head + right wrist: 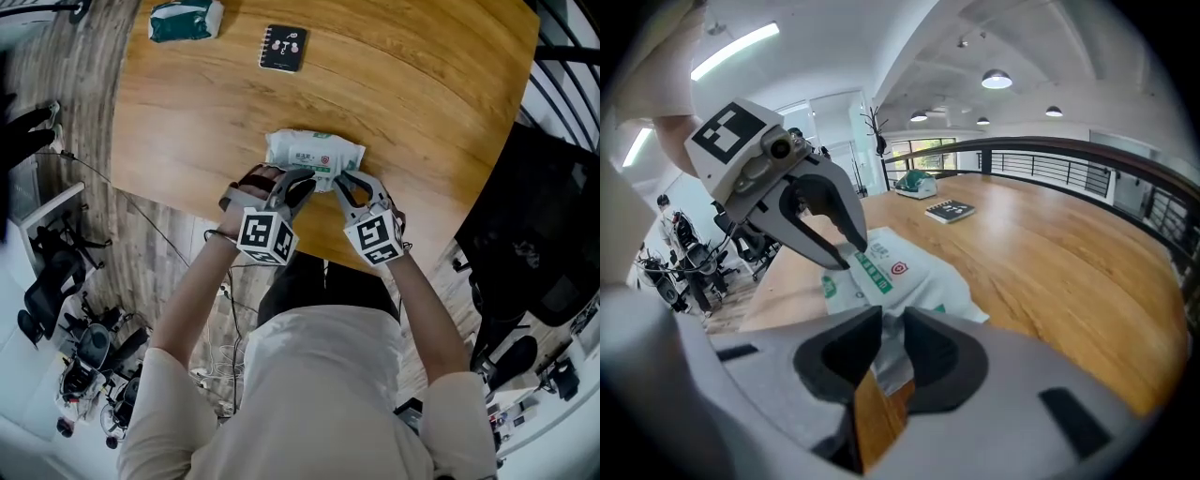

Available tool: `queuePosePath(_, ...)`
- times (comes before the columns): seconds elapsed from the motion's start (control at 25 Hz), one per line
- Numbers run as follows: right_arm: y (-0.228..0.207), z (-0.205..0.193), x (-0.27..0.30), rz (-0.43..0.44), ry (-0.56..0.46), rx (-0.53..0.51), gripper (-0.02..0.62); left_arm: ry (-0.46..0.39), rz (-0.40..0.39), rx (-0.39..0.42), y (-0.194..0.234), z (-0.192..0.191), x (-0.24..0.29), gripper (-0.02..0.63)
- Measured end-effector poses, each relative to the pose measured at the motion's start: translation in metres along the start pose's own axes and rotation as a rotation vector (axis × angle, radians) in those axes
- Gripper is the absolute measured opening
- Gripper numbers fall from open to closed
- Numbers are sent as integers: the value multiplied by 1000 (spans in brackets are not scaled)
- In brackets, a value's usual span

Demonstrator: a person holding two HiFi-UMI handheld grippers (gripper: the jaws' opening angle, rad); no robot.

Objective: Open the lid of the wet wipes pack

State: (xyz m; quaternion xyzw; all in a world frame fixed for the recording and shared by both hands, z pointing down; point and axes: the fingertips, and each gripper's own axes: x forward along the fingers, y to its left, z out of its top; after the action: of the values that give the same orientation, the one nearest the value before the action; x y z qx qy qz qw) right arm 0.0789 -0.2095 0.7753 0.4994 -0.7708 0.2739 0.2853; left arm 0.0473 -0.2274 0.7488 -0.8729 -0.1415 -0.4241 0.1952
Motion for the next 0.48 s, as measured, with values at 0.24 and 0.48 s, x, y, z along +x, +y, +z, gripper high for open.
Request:
queuePosePath(0.24,0,-1,1,9,-13,9,61,53,-9,124,-6,-8,11,94)
queuePosePath(0.48,0,-1,1,13,-16,14,61,66,2,176,-11,-11,20,107)
